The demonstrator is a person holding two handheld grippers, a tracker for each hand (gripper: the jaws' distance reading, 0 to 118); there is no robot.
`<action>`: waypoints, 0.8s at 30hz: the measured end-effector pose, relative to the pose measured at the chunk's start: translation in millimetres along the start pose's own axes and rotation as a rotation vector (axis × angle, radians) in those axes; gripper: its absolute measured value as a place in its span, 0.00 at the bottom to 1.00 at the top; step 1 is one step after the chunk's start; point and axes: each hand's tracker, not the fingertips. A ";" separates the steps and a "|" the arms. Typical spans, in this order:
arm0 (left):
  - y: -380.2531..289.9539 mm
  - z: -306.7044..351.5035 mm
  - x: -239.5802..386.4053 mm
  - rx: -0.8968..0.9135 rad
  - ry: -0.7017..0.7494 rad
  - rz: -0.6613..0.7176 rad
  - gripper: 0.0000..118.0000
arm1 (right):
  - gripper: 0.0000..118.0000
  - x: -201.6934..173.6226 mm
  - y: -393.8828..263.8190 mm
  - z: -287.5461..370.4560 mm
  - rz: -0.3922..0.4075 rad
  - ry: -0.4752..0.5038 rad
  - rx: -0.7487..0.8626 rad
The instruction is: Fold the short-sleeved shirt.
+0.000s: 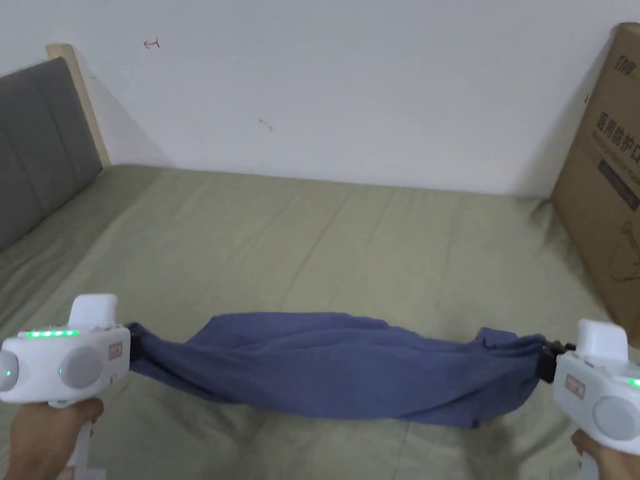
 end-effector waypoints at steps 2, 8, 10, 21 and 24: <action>-22.5 0.5 -10.8 -0.023 0.001 0.008 0.03 | 0.04 5.0 -29.5 15.1 -0.042 -0.006 -0.013; -78.1 19.0 -45.8 -0.097 0.015 0.056 0.03 | 0.04 40.5 -81.4 52.2 -0.106 -0.010 -0.056; -93.5 33.4 -49.1 -0.108 0.024 0.057 0.03 | 0.04 50.1 -90.9 68.6 -0.128 -0.013 -0.058; -146.9 108.1 -68.3 -0.161 0.046 0.030 0.03 | 0.04 68.1 -139.0 146.7 -0.157 -0.045 -0.165; -160.2 111.7 -72.2 -0.218 0.067 0.014 0.03 | 0.04 65.4 -154.3 146.7 -0.157 -0.065 -0.273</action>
